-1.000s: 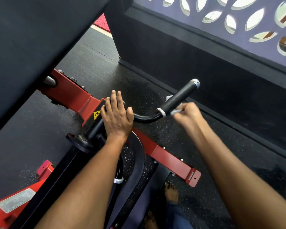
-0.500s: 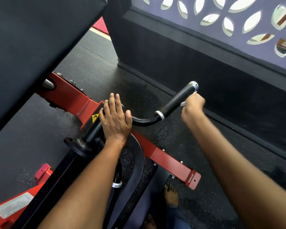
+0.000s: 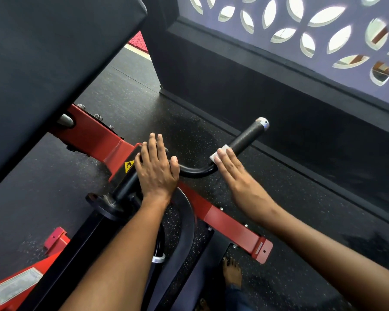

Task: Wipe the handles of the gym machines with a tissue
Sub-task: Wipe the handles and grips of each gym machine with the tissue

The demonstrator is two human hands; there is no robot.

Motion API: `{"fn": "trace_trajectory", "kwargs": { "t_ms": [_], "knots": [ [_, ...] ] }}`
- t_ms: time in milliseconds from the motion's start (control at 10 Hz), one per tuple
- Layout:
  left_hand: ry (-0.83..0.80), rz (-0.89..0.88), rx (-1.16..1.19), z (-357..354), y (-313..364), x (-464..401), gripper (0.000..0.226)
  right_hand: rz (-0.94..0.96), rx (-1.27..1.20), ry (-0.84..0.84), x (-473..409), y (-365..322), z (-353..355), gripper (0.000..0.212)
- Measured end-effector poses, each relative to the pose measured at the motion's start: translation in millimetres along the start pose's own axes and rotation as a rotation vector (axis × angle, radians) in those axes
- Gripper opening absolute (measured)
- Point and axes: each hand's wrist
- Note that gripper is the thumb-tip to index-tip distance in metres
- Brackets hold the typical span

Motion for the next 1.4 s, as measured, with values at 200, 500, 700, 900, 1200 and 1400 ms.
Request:
{"fn": "trace_trajectory", "kwargs": {
  "t_ms": [200,500,700,900,1200,1400],
  "knots": [
    [0.001,0.004,0.007,0,1,-1,0.065,-0.409,0.098,0.062,-44,64,37,0.065],
    [-0.002,0.002,0.016,0,0,0,0.065,-0.098,0.287,-0.11,-66,70,56,0.046],
    [-0.004,0.003,0.017,-1,-1,1,0.065,-0.013,0.275,-0.157,-55,22,34,0.037],
    [-0.005,-0.001,0.016,0,0,-1,0.065,-0.173,0.188,-0.108,-70,77,59,0.044],
    [0.001,-0.001,0.022,0,0,-2,0.064,0.128,0.127,-0.06,-17,46,29,0.053],
    [0.008,0.0,0.021,0,-1,-1,0.065,-0.295,0.052,0.082,-40,52,33,0.048]
  ]
}}
Point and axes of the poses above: each hand's wrist, its own x-axis away from the middle knuckle, its own z-axis out of the back of the hand, y = z × x, and after that the axes turned 3 degrees about -z, right-handed
